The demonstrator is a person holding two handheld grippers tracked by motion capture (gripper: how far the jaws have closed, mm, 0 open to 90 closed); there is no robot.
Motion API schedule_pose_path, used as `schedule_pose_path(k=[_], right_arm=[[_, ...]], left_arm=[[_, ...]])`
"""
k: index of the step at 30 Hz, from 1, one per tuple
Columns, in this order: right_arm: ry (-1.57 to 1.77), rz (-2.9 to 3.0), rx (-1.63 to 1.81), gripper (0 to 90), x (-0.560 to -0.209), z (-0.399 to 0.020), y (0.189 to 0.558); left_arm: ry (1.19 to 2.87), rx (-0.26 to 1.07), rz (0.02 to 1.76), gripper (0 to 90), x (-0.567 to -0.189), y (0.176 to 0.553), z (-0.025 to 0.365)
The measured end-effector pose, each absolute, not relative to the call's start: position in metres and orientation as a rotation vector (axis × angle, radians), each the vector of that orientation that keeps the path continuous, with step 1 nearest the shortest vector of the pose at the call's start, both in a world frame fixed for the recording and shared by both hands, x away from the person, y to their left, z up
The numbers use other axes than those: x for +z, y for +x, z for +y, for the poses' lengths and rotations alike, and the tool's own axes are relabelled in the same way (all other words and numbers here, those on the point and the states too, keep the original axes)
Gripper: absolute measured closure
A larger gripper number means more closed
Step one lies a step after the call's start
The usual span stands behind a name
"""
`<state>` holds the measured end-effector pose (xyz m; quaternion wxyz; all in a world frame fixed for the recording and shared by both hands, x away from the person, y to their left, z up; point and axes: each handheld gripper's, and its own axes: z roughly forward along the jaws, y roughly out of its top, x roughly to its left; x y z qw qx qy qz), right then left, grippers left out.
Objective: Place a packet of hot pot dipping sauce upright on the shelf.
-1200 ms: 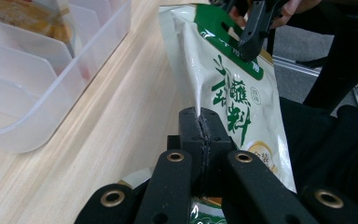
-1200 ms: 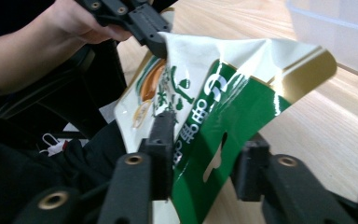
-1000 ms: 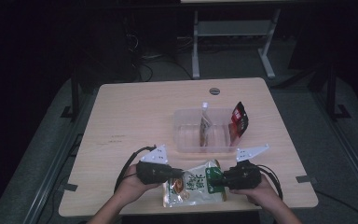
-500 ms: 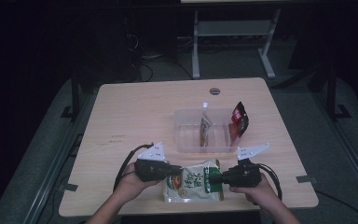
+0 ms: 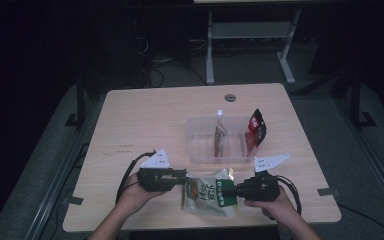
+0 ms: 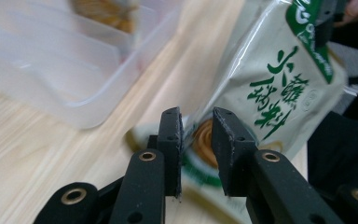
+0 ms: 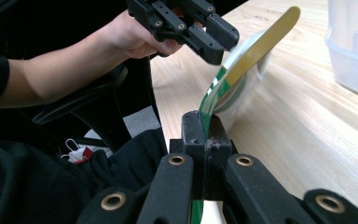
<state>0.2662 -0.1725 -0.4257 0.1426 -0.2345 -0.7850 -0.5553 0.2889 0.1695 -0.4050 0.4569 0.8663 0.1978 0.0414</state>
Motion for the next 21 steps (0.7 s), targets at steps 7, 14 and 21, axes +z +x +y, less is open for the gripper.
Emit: schedule_pose_path(k=[7, 14, 21], right_arm=[[-0.662, -2.245, -1.658, 90.0, -0.417, -0.171, 0.268], [-0.584, -2.293, -1.703, 90.0, -0.4, -0.162, 0.271], [-0.546, -2.324, -1.726, 90.0, -0.388, -0.156, 0.276]], left_arm=[[2.127, 0.066, 0.48, 89.6, -0.402, 0.285, 0.179], [2.145, 0.05, 0.495, 85.4, -0.406, 0.287, 0.185], [2.217, 0.013, 0.534, 60.4, -0.42, 0.291, 0.191]])
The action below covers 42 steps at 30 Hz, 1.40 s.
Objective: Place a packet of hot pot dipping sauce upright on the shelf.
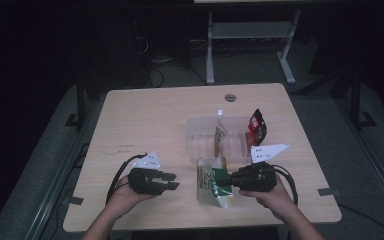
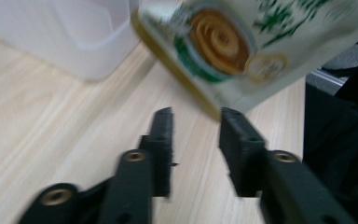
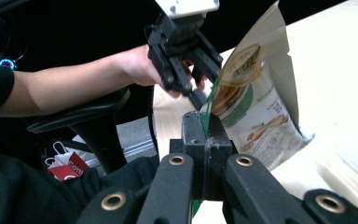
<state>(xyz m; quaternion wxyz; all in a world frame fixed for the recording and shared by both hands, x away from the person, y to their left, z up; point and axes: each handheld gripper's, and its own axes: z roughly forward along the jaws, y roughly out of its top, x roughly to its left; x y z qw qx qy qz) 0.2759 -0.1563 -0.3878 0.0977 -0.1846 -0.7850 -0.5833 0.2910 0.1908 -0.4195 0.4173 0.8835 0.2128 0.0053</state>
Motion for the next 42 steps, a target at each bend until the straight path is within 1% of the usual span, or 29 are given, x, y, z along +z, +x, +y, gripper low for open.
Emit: schedule_pose_path(k=[3, 12, 21, 28, 42], right_arm=[[-0.542, -2.317, -1.741, 90.0, -0.385, -0.155, 0.278], [-0.527, -2.261, -1.836, 90.0, -0.372, -0.153, 0.285], [-0.519, -2.229, -1.941, 90.0, -0.348, -0.152, 0.304], [-0.526, -2.259, -1.954, 90.0, -0.332, -0.148, 0.324], [-0.631, -2.335, -1.924, 90.0, -0.327, -0.148, 0.373]], left_arm=[[2.23, -0.001, 0.551, 53.9, -0.422, 0.293, 0.191], [2.227, -0.003, 0.563, 46.3, -0.424, 0.293, 0.191], [2.221, -0.005, 0.57, 44.8, -0.425, 0.294, 0.194], [2.227, -0.008, 0.57, 43.9, -0.426, 0.295, 0.194], [2.248, -0.013, 0.561, 42.8, -0.428, 0.296, 0.195]])
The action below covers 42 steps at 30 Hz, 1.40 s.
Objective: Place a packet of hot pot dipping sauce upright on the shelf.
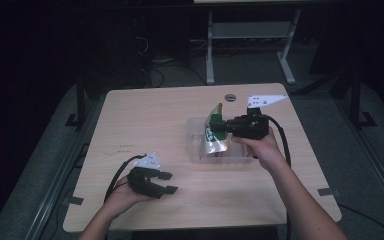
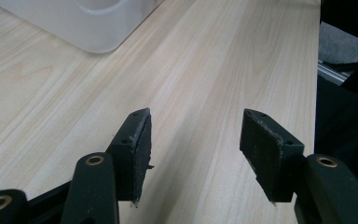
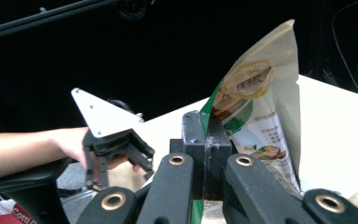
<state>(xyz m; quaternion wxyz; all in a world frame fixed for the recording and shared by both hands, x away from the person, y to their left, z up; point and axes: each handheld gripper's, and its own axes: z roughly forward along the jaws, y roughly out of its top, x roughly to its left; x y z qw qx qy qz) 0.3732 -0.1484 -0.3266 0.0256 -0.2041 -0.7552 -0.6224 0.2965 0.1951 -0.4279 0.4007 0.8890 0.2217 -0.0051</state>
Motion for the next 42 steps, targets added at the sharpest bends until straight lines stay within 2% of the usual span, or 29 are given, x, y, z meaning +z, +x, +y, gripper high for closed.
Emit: schedule_pose_path(k=[15, 26, 31, 42], right_arm=[[-0.761, -2.451, -1.793, 89.0, -0.346, -0.141, 0.403], [-0.772, -2.444, -1.879, 65.4, -0.342, -0.147, 0.393], [-0.777, -2.493, -1.854, 48.6, -0.337, -0.151, 0.379], [-0.763, -2.628, -1.759, 41.2, -0.338, -0.159, 0.345]], left_arm=[[2.253, -0.053, 0.577, 41.5, -0.432, 0.298, 0.19], [2.269, -0.044, 0.552, 40.2, -0.432, 0.298, 0.191], [2.261, -0.038, 0.553, 38.8, -0.431, 0.296, 0.191], [2.261, -0.045, 0.542, 31.8, -0.43, 0.292, 0.188]])
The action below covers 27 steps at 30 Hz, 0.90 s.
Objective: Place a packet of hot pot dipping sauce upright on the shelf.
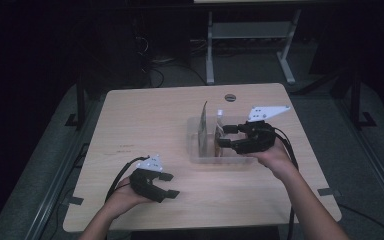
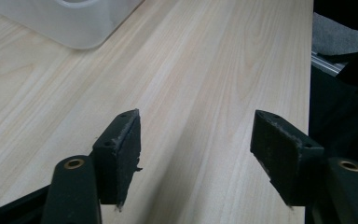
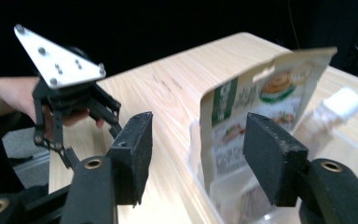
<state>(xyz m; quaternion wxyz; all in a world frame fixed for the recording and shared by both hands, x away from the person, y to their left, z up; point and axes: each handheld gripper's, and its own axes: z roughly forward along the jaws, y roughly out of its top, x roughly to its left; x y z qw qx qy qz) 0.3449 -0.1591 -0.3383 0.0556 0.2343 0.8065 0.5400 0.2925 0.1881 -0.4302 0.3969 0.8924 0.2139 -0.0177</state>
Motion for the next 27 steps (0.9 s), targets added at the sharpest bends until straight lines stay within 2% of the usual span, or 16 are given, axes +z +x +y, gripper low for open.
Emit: schedule_pose_path(k=[19, 27], right_arm=[[0.738, 2.534, 1.44, 30.1, -0.387, -0.17, 0.299], [0.815, 2.556, 1.358, 26.3, -0.414, -0.184, 0.279]], left_arm=[[2.281, 0.013, 0.533, 20.1, -0.427, 0.281, 0.191], [2.3, 0.028, 0.538, 19.2, -0.43, 0.27, 0.202]])
